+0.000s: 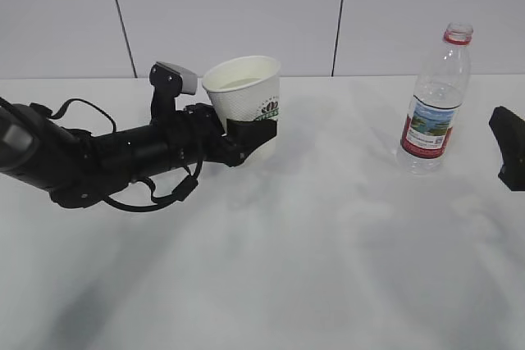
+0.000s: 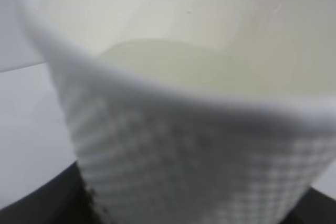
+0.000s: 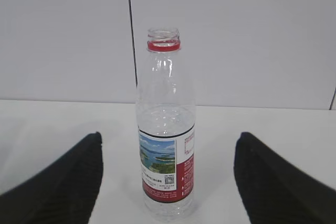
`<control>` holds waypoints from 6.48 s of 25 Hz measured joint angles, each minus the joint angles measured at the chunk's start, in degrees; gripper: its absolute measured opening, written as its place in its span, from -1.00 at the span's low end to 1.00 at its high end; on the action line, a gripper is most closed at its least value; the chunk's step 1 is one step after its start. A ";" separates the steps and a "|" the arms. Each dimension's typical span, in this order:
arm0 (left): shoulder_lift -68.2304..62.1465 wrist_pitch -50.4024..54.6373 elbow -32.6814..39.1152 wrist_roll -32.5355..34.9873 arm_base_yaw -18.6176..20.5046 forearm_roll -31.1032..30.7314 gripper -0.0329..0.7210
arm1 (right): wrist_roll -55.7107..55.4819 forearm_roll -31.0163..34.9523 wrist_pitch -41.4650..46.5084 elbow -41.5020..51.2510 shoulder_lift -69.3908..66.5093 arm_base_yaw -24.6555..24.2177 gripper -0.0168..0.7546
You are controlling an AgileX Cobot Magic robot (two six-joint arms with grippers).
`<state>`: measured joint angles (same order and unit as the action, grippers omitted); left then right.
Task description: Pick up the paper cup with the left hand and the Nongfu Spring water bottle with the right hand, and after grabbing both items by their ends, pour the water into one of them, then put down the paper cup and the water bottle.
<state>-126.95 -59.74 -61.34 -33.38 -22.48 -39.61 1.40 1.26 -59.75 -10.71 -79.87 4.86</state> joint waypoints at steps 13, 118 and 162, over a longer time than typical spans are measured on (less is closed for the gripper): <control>0.00 -1.12 2.27 0.00 4.42 -1.46 0.42 | 0.00 0.00 0.00 0.00 0.00 0.00 0.56; -5.89 -3.85 2.36 21.71 12.52 37.56 0.41 | 0.00 -0.70 0.21 0.09 0.00 0.00 0.56; -5.89 -3.85 8.45 21.74 12.52 37.36 0.70 | 0.00 -0.80 0.21 0.09 0.00 0.00 0.56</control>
<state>-132.84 -63.59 -52.90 -11.64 -9.97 -2.25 1.40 0.47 -59.54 -10.62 -79.87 4.86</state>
